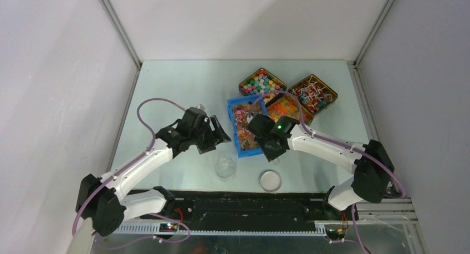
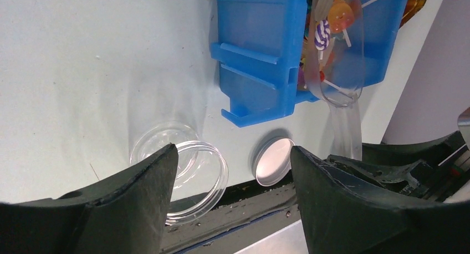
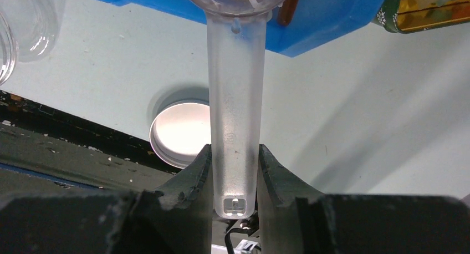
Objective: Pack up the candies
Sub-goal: Scoop the fake candies from the storage box.
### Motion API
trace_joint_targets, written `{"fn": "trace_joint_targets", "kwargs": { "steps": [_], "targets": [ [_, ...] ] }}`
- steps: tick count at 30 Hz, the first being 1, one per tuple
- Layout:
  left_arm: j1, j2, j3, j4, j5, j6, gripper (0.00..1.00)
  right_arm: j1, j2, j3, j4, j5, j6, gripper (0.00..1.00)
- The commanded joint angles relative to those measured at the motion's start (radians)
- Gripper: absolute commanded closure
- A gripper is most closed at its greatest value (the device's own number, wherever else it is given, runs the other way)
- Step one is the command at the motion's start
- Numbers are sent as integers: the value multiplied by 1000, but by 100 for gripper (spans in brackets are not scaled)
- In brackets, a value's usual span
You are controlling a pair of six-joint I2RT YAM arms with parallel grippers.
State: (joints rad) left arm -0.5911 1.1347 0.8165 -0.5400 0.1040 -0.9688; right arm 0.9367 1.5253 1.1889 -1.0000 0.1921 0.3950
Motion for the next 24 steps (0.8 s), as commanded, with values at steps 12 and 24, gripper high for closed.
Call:
{"fn": "trace_joint_targets", "kwargs": {
  "steps": [12,24],
  "targets": [
    [22,-45,-2,-18,19,61,20,52,-136,-27,-111,54,36,100],
    [24,-88,-38,-59,10,136,20,142,-216,-30,-223,48,102,100]
  ]
}}
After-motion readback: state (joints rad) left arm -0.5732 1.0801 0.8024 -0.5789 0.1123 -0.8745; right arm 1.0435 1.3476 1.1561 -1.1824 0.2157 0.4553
